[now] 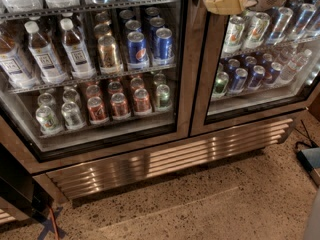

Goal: Open left fridge door

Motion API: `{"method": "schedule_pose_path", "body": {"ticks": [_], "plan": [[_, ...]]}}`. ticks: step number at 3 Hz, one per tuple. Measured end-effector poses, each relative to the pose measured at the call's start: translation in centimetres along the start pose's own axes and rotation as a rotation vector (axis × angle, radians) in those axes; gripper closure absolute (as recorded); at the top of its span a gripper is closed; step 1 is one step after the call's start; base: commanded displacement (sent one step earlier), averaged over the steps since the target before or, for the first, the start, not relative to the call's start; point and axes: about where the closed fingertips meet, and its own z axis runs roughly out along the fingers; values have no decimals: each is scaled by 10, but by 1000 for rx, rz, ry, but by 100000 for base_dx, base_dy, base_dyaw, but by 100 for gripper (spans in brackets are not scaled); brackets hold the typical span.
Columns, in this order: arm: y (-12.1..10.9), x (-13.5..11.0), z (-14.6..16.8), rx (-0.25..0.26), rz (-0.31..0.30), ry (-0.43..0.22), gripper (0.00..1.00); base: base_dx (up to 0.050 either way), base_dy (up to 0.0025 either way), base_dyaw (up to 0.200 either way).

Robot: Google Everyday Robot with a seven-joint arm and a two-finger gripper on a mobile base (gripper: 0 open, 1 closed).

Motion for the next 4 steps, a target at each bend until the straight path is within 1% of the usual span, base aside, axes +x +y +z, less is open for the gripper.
{"method": "schedule_pose_path", "body": {"ticks": [1, 3, 4], "plan": [[-5, 1, -8, 24, -23, 10, 100, 0, 0, 0], [-9, 1, -5, 24, -23, 10, 100, 0, 0, 0], [-24, 3, -6, 27, -52, 12, 100, 0, 0, 0]]}}
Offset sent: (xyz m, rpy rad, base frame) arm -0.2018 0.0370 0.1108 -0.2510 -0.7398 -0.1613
